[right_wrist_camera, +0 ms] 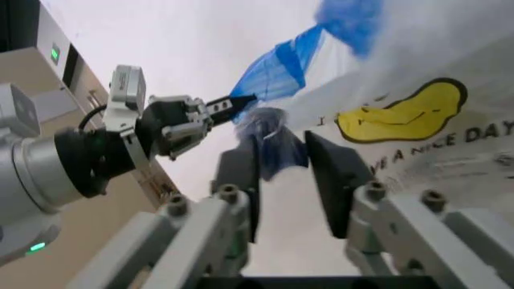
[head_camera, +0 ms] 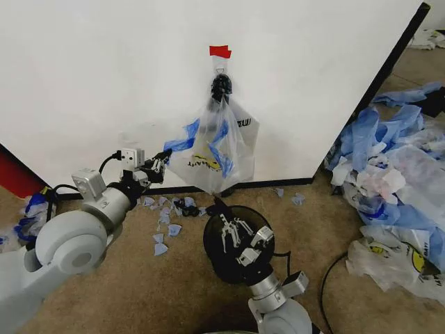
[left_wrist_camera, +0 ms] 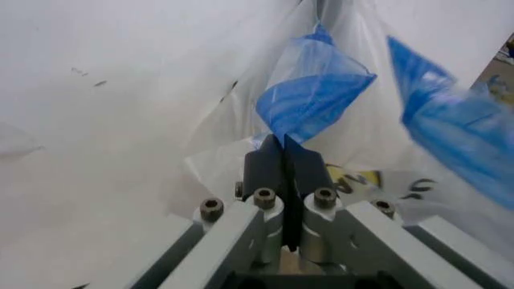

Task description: Pick up the garbage bag from the wall and place it over the trash bin.

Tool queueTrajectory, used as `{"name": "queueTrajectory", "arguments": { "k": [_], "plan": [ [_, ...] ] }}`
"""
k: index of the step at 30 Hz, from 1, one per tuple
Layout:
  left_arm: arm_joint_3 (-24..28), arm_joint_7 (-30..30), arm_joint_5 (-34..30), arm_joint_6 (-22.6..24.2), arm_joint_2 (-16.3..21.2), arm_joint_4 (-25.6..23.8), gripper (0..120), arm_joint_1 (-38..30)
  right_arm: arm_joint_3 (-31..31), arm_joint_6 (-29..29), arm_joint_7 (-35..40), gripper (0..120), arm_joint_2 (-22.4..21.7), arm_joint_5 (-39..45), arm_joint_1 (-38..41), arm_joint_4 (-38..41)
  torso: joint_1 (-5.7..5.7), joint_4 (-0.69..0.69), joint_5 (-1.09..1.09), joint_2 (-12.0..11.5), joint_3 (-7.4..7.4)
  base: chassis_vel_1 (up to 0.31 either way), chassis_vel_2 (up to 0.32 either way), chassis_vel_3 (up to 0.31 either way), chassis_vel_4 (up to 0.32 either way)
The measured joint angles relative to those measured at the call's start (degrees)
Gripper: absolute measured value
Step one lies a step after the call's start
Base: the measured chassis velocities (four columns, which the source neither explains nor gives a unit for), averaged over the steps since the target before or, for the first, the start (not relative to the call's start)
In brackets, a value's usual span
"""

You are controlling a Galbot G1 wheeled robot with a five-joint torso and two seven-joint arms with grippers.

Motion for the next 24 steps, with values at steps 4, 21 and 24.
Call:
{"name": "queueTrajectory", "arguments": {
  "k": [4,21,24],
  "plan": [
    [0.03,0.02,0.0,0.02,-0.12,0.04,0,0.29,-0.23,-0.2,0.11,34,0.0,-0.5,0.34,-0.16,0.0,0.0,0.0,0.0,0.0,0.0,0.0,0.0,0.0],
    [0.45,0.18,1.01,0.09,-1.31,0.75,0,0.96,2.86,-5.74,3.62,98,-4.42,-4.15,3.84,4.6,0.0,-0.01,0.0,0.0,0.0,0.0,0.0,0.0,0.0],
    [0.55,0.27,1.11,0.11,-1.55,0.82,0,0.93,2.91,-8.21,6.5,100,-6.3,-4.77,6.89,4.6,0.0,0.0,-0.01,0.0,0.0,0.0,0.0,0.0,0.0]
  ]
}}
